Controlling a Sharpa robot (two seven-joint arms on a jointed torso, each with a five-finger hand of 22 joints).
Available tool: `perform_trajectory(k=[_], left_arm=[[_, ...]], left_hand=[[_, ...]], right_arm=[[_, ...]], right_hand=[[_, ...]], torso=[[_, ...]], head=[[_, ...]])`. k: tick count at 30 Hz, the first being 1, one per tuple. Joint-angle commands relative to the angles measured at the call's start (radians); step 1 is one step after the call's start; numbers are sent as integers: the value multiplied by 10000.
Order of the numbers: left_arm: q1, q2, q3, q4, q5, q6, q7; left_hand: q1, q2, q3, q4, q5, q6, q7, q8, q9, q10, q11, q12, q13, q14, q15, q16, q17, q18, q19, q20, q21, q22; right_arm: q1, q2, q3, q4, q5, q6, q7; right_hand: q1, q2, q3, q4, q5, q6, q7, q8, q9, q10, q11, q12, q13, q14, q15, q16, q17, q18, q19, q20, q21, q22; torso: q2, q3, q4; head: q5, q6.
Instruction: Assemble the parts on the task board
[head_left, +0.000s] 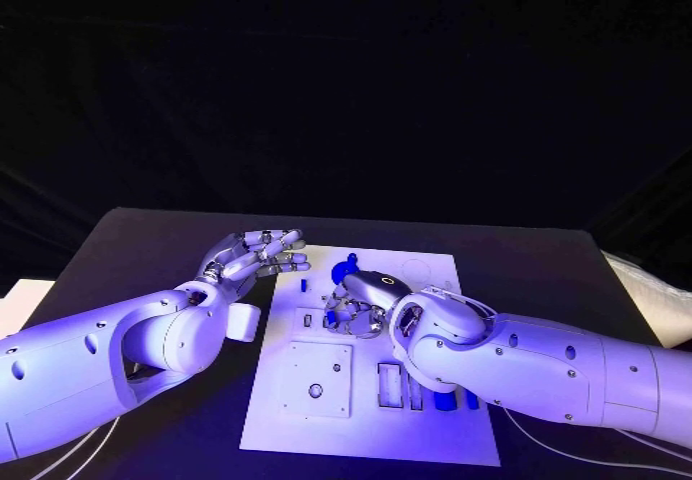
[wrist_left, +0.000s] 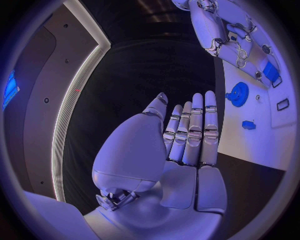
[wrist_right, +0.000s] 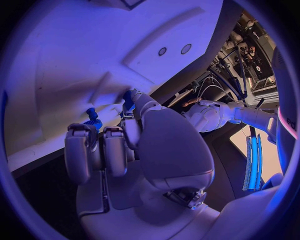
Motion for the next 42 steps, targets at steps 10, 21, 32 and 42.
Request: perform_trajectory(k=[10, 21, 32, 42], left_arm=[[3, 27, 4, 24, 33, 192, 104], [0, 45, 3, 8, 33, 207, 92], [-3, 69, 1, 12, 33, 212, 83], [-4, 72, 0, 16, 33, 227, 41]], left_hand=[[24, 95, 10, -48, 8, 0, 41, -44, -16, -31, 61, -16, -15, -64, -12, -29, 11, 91, -69, 16, -23, -17], [24, 95, 10, -48, 8, 0, 41, -44, -16, -31, 61, -16, -15, -64, -12, -29, 11, 91, -69, 16, -23, -17], [24, 95, 10, -48, 8, 0, 41, -44, -16, -31, 61, -16, -15, -64, -12, -29, 11, 91, -69, 16, -23, -17], [24, 95, 10, -48, 8, 0, 41, -44, -16, -31, 61, -16, -15, -64, -12, -29, 11, 91, -69, 16, -23, -17]], right_arm=[[-74, -150, -55, 50, -547, 684, -586], [-92, -265, -54, 179, -697, 659, -766], [-98, -267, -54, 160, -604, 817, -715], [-121, -214, -54, 90, -609, 802, -636]], right_hand=[[-181, -36, 12, 2, 28, 139, -75, 104, 225, 19, -117, -24, -275, 738, -36, -44, 1185, 0, -92, 3, -63, 663], [-213, -47, 9, 6, 25, 154, -81, 112, 230, 43, -120, 16, -240, 739, -36, -44, 1187, -4, -77, 4, -56, 684], [-454, -104, -28, 86, -289, 136, -82, 94, 233, -40, -122, -164, -369, 730, -39, -83, 1131, 9, -112, 4, -87, 628], [-654, -474, -212, 103, -308, -361, 125, -223, 107, -275, 35, -582, -676, 705, 74, -159, 1028, 40, -222, 78, -173, 470]], torso=[[4, 6, -9], [-1, 6, -5], [10, -2, 2], [6, -9, 4]], head=[[-24, -39], [-53, -54], [-61, -57], [-42, -85]])
